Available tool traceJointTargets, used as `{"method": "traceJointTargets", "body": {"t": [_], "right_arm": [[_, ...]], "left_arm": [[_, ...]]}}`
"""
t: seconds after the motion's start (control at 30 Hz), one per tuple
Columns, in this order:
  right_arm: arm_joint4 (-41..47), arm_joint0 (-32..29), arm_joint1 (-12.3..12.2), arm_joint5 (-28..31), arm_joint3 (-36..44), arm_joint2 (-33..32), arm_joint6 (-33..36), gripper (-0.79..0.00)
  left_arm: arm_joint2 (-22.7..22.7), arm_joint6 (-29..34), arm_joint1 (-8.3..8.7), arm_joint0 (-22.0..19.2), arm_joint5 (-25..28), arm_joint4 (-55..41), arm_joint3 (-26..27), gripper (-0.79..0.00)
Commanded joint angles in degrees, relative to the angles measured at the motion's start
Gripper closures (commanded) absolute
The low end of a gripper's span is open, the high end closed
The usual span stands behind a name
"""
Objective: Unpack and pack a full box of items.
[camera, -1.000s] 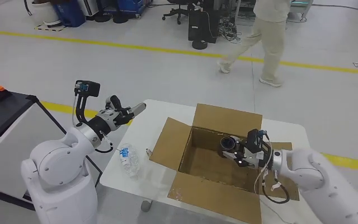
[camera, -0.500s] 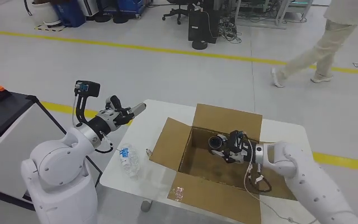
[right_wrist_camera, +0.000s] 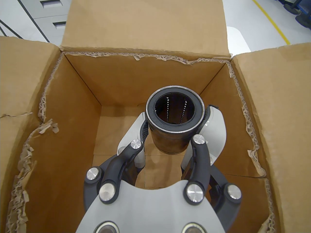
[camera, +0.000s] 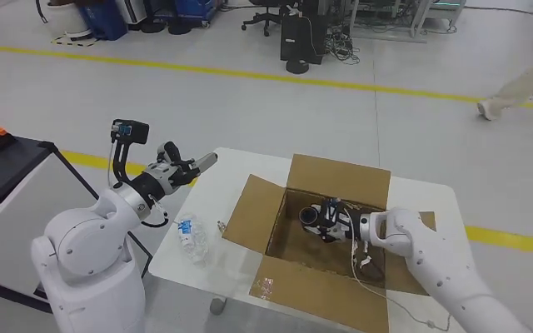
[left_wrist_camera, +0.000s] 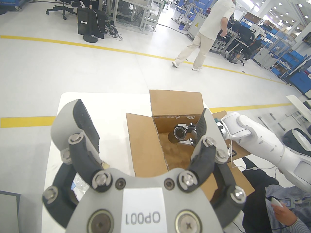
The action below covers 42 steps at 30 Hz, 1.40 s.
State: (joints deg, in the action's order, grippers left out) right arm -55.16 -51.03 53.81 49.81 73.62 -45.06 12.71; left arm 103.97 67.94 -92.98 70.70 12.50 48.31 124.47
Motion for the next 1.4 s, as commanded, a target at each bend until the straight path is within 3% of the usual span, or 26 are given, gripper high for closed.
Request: {"method": "traceJointTargets", "body": {"t": [0.0, 0.7, 1.37], "right_arm": [[0.1, 0.3, 0.4, -0.4, -0.5, 0.5, 0.6, 0.000], [1.5, 0.5, 2.5, -0.8, -5.6, 2.3, 3.7, 0.000], [1.8, 3.3, 6.1, -3.9, -10.7, 6.3, 8.0, -0.022]], "left_arm": [[0.0, 0.0, 0.00, 0.0, 0.0, 0.0, 0.0, -0.785], [0.0, 0.0, 0.00, 0.0, 0.0, 0.0, 0.0, -0.785], [0.0, 0.0, 0.00, 0.0, 0.0, 0.0, 0.0, -0.785]]}}
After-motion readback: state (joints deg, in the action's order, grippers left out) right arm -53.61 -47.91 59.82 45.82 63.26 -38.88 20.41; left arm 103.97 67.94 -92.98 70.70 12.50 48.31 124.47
